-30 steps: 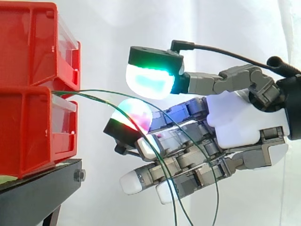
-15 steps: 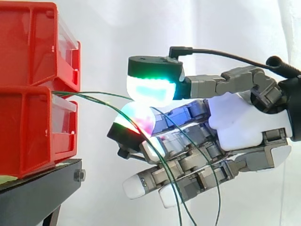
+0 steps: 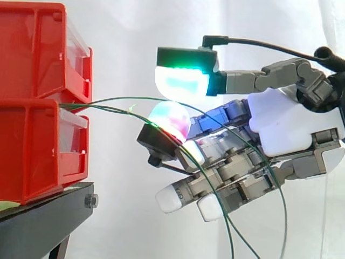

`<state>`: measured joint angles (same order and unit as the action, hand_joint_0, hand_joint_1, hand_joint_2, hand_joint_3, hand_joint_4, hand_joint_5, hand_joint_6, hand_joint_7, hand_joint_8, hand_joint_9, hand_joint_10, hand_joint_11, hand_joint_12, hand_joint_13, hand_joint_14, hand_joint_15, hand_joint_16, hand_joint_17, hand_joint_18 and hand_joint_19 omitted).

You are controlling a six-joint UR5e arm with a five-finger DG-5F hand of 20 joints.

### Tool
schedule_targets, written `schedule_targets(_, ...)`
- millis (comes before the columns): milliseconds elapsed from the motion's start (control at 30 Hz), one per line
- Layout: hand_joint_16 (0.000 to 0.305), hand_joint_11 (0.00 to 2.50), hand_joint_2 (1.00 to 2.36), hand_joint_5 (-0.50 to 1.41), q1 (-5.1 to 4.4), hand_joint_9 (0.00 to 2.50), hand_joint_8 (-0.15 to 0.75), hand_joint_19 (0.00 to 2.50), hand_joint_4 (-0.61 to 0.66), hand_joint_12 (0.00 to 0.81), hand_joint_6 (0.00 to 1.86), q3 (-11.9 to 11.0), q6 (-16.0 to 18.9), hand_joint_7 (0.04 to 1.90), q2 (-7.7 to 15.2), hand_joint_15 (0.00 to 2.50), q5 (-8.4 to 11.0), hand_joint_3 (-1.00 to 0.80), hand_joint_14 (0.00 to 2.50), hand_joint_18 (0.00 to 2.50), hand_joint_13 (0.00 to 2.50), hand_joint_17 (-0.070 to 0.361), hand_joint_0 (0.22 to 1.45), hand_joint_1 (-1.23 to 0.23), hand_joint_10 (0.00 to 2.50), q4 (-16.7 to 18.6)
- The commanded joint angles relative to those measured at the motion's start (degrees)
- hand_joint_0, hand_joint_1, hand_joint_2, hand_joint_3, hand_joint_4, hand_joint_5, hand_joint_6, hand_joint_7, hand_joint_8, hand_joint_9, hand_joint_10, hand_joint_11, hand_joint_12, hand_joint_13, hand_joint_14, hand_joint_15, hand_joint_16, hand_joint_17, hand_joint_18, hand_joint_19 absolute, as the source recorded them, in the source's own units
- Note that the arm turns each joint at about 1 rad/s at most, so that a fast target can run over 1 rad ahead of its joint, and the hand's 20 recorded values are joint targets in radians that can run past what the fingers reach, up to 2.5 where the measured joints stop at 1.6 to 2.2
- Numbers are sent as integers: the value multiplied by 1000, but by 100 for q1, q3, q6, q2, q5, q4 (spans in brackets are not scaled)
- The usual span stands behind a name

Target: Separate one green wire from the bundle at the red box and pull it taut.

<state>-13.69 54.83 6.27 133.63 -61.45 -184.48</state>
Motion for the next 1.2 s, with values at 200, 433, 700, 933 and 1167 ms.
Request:
schedule_targets(200,60,573,1018,-123,16,1078,330,542,201,407,901,11,-30,1187,-4,373,19,-130,14,772,721,135,573,-700,22,-9)
schedule_targets(433,58,619,1020,-129,16,1067,319,543,149,395,908,11,-3,1192,5,371,27,-116,16,754,705,129,591,-734,23,-26)
schedule_targets(700,56,611,1022,-133,60,1044,310,533,114,383,912,116,-30,1185,5,366,27,-107,15,721,679,126,603,-746,23,0)
schedule_targets(933,56,602,1023,-132,95,1035,310,532,88,384,913,424,-206,1187,5,362,80,-100,16,704,671,127,613,-744,20,246)
schedule_targets(1167,54,605,1021,-144,148,1003,298,521,83,374,917,468,-663,1156,-4,362,256,-158,15,674,649,122,634,-750,21,589)
